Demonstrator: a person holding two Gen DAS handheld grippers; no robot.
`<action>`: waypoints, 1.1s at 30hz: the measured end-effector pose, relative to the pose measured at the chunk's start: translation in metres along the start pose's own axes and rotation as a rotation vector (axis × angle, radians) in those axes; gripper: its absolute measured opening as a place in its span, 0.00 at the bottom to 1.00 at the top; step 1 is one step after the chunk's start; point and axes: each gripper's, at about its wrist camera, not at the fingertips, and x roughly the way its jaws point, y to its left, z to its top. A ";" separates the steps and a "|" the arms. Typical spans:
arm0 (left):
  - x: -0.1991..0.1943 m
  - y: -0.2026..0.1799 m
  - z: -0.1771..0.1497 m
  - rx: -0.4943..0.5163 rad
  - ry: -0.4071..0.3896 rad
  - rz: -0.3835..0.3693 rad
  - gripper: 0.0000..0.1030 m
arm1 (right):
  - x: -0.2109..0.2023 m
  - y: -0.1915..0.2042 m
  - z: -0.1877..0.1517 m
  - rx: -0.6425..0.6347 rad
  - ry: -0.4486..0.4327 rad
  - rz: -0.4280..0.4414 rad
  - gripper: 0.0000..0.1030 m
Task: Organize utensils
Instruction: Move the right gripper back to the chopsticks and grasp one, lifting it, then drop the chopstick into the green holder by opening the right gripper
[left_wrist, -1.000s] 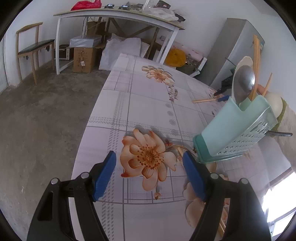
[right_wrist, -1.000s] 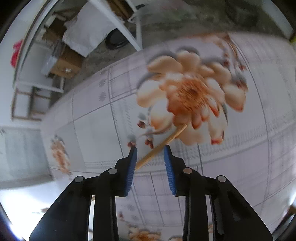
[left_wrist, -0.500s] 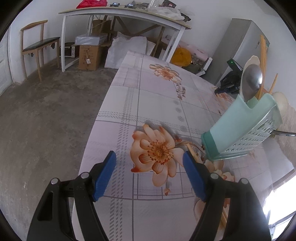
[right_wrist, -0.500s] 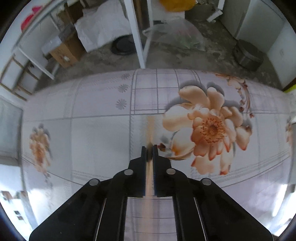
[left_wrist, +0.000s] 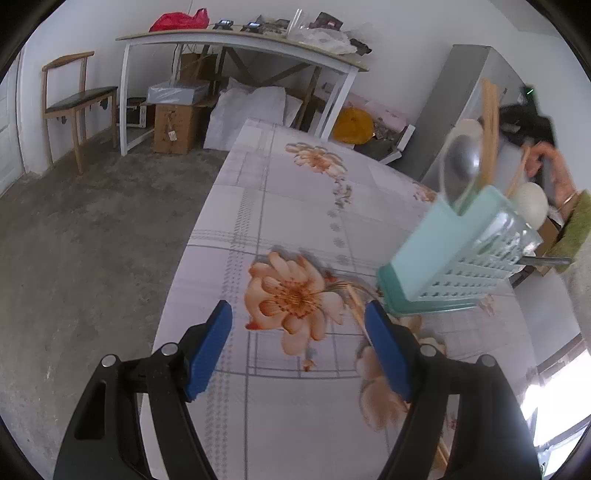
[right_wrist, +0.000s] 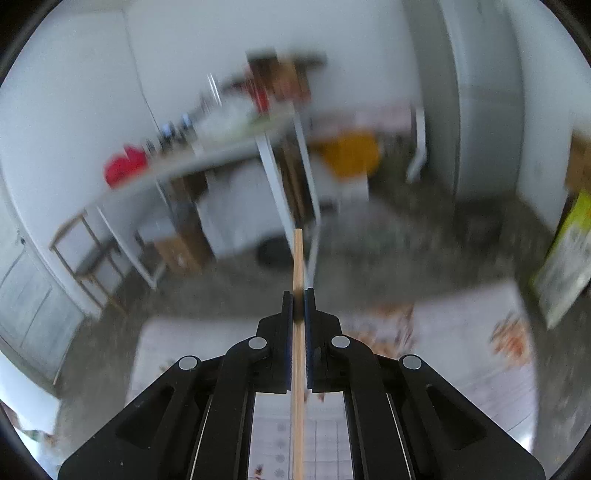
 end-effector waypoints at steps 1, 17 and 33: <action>-0.004 -0.003 -0.001 0.005 -0.006 -0.003 0.70 | -0.016 0.002 0.004 -0.001 -0.037 0.019 0.04; -0.049 -0.016 -0.020 0.011 -0.071 -0.003 0.70 | -0.108 0.071 -0.086 -0.057 -0.313 0.194 0.04; -0.047 -0.005 -0.023 -0.014 -0.072 -0.027 0.70 | -0.093 0.101 -0.119 -0.169 -0.239 0.113 0.04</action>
